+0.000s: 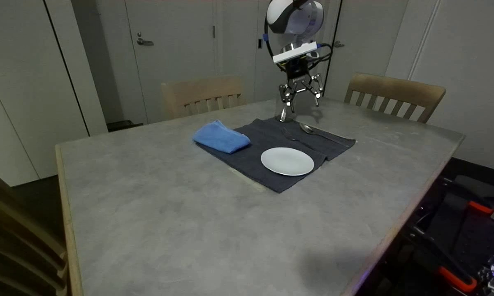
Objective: Take the spoon from the glass bottle and put it on the table , and then pick up the blue towel and wipe the plate
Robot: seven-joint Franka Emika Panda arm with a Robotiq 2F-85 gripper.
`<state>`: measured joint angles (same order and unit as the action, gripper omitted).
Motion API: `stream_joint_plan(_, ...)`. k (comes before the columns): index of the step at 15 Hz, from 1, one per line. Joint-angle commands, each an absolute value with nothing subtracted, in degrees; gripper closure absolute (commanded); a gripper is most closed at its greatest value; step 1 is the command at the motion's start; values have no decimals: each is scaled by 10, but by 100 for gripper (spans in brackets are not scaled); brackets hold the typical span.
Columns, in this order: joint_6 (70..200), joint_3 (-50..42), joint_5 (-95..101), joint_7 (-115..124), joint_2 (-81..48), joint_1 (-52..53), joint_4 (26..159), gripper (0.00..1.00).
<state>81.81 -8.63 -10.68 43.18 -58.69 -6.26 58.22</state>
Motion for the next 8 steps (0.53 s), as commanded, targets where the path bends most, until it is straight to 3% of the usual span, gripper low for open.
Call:
stream_joint_plan(1,814,-77,-104,383,-544,-61,596,0)
stream_joint_plan(8,784,-40,-91,239,-491,-25,598,0)
